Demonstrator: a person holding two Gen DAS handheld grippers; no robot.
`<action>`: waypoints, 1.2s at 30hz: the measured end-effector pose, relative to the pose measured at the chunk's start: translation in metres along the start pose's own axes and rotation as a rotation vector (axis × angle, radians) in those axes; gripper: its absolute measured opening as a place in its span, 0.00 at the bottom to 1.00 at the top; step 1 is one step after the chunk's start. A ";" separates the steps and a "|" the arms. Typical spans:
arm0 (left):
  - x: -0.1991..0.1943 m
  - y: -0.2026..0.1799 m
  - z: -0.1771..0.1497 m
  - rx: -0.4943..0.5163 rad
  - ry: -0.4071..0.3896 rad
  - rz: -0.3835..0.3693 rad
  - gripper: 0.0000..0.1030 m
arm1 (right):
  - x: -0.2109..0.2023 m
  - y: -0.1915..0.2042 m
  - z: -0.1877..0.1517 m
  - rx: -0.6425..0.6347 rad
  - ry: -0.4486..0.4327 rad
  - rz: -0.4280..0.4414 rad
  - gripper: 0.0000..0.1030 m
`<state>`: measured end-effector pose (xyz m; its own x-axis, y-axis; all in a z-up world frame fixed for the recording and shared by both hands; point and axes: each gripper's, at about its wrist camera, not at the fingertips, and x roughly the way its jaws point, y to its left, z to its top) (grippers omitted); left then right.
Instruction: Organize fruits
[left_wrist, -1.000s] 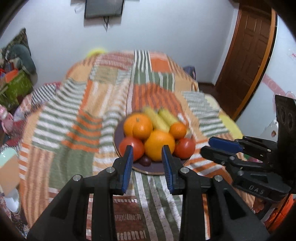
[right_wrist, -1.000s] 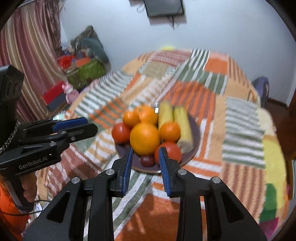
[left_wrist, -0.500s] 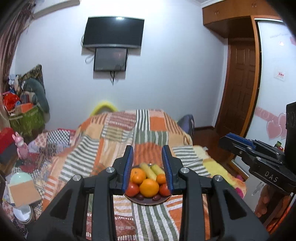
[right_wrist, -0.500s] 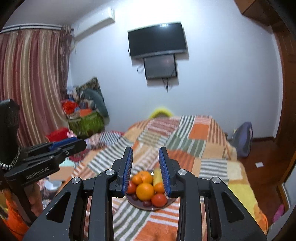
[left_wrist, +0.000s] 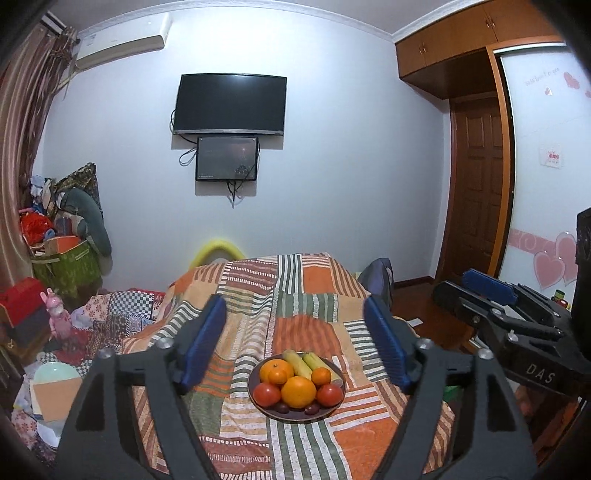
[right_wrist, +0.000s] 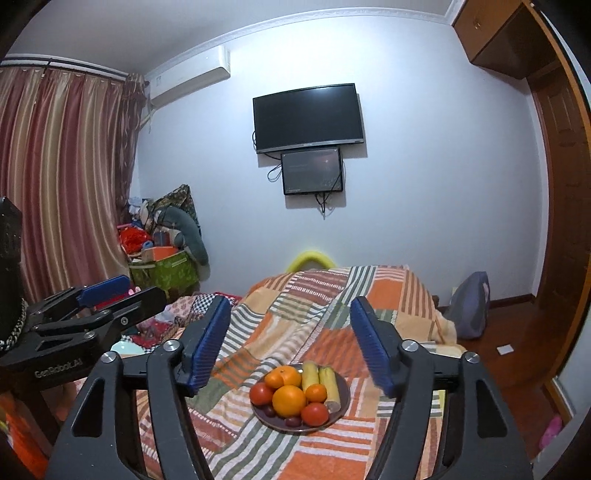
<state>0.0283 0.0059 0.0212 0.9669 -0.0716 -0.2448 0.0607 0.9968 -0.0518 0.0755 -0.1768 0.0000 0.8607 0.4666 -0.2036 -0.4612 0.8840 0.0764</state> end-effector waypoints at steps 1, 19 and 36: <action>-0.001 0.000 0.000 -0.001 -0.004 0.003 0.79 | 0.000 0.000 0.000 -0.001 -0.006 -0.006 0.73; -0.007 -0.001 -0.004 -0.008 -0.018 0.026 0.99 | -0.011 -0.004 -0.004 0.013 -0.031 -0.071 1.00; -0.006 0.000 -0.006 -0.009 -0.009 0.035 1.00 | -0.014 0.002 -0.001 0.001 -0.018 -0.085 1.00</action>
<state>0.0213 0.0066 0.0164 0.9705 -0.0368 -0.2381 0.0250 0.9983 -0.0521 0.0627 -0.1816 0.0024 0.9006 0.3903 -0.1914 -0.3861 0.9205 0.0602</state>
